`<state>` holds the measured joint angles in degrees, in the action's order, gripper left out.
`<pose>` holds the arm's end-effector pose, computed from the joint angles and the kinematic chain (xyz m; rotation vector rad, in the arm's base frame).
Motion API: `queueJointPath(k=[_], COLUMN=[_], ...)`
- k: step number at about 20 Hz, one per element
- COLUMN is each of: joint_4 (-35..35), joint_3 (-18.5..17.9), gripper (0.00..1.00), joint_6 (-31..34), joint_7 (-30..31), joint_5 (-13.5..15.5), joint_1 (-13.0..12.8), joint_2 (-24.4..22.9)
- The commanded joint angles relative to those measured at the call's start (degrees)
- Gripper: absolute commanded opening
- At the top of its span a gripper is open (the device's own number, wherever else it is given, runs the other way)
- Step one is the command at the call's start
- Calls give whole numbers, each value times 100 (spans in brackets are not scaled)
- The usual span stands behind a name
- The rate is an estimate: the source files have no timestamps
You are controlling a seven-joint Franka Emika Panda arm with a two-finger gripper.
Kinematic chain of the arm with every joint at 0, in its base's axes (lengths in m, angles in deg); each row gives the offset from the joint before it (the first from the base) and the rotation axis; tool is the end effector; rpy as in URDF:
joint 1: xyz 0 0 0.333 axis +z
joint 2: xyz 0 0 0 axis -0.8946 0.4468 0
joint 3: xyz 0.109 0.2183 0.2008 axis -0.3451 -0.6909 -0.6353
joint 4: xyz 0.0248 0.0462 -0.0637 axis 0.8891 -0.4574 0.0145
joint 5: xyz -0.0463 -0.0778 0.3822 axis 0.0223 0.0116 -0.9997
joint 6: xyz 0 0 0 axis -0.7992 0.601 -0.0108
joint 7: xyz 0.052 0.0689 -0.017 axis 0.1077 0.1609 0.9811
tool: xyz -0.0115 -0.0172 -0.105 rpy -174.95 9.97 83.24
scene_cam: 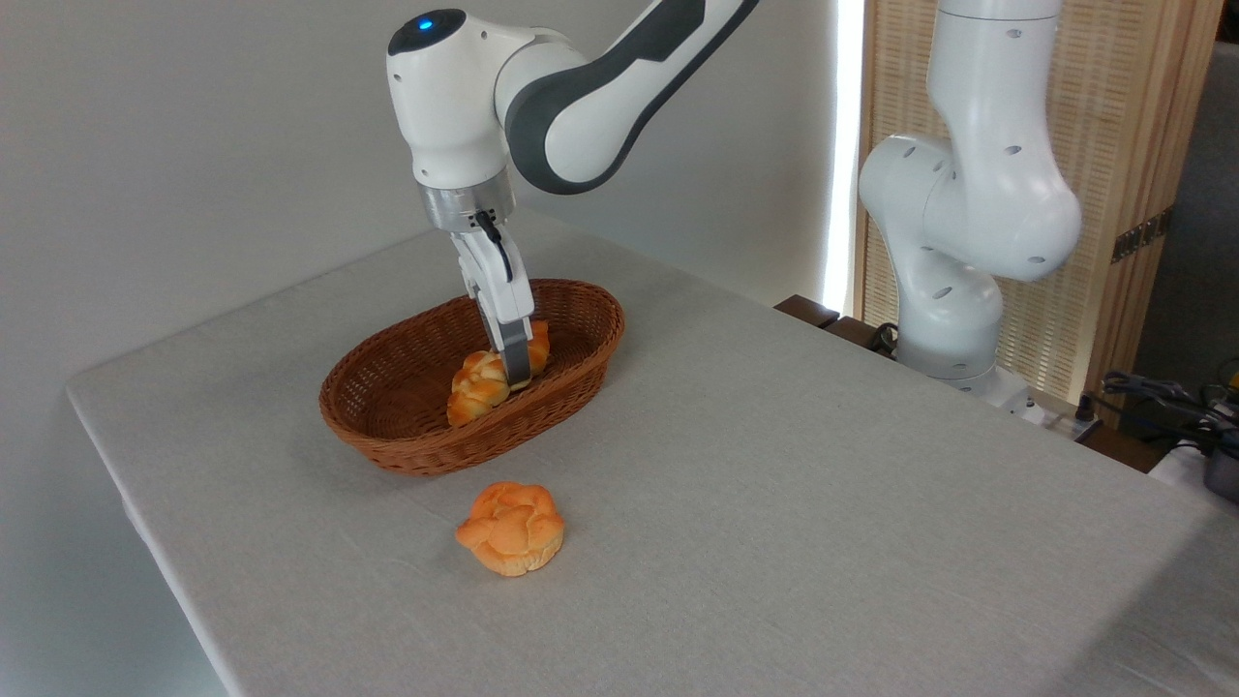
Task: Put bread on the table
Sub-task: 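Close the gripper on the braided bread roll in the basket, then lift the braided roll out of the basket and carry it beside the orange bun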
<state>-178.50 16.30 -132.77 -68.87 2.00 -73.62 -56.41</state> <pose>0.4464 -0.2458 0.4195 2.5877 -1.5092 0.0021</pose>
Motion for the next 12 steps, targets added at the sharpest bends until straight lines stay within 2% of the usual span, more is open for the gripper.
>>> queueJointPath(k=[1, 12], joint_4=[48, 487], joint_3=[-41, -191], gripper=[30, 30], joint_6=[-88, -79], joint_7=[23, 58], joint_5=[59, 76], joint_1=[14, 40], joint_2=[49, 40])
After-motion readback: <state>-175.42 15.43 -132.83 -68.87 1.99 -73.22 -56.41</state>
